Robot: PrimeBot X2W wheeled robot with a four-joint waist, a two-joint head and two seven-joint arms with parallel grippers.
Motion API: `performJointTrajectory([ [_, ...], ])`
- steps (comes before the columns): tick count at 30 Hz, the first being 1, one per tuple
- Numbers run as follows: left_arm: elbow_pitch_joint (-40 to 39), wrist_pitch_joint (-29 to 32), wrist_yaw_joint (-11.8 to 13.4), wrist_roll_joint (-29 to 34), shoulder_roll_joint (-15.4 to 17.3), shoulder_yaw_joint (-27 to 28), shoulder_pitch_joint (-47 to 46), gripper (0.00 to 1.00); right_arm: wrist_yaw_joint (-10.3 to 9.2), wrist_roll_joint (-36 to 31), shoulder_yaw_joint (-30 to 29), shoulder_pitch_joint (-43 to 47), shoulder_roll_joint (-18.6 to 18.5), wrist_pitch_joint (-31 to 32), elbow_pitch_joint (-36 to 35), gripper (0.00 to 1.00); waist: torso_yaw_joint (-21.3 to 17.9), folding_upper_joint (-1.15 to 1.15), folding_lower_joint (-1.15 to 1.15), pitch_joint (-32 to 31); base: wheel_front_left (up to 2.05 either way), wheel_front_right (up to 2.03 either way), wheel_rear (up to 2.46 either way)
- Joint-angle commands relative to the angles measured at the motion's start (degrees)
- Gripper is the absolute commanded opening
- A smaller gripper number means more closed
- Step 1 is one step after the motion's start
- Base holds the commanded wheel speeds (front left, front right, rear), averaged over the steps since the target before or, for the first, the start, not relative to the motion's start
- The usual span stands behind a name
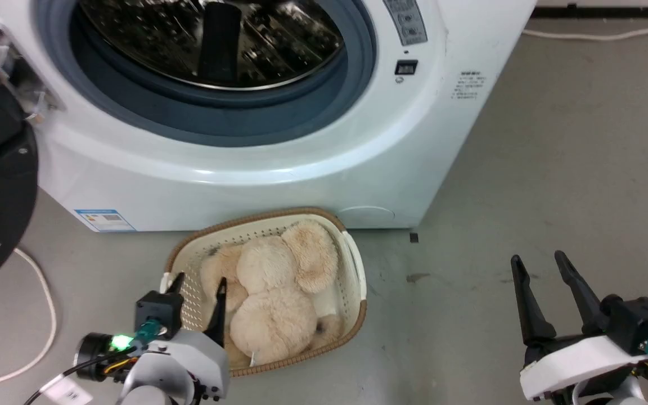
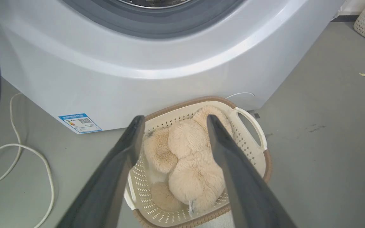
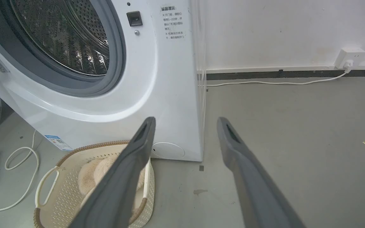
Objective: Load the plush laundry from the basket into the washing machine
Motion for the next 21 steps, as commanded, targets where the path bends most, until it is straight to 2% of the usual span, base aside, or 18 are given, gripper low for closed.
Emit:
performJointTrajectory([
  [1,1.90,0.54,-0.37,-0.94,0.74,-1.33,-1.65,1.00,0.02,1.23,0.16,-1.20,0.07,-0.75,-0.20,1.00,-0.85,0.00,-0.01,1.46,0.00,0.00,0.00],
  [5,4.61,1.23,-0.62,-2.85,1.97,-3.66,-3.45,1.00,0.02,2.34,0.56,-1.66,0.08,-1.23,-0.26,1.00,-1.79,0.00,-0.01,3.29,0.00,0.00,0.00],
  [6,6.40,1.63,-0.81,-4.77,2.81,-5.92,-4.76,1.00,0.03,3.21,0.85,-1.93,0.08,-1.58,-0.33,1.00,-2.49,0.00,-0.01,4.78,0.00,0.00,0.00],
  [14,11.11,2.91,-1.31,-10.08,5.91,-9.94,-9.50,1.00,0.03,5.65,1.45,-2.85,0.10,-2.54,-0.52,1.00,-4.21,0.00,-0.01,9.12,0.00,0.00,0.00],
  [21,15.96,7.51,-1.75,-14.03,9.27,-14.55,-12.75,1.00,0.03,8.04,2.39,-3.72,0.11,-3.37,-0.70,1.00,-6.11,0.00,-0.01,13.00,0.00,0.00,0.00],
])
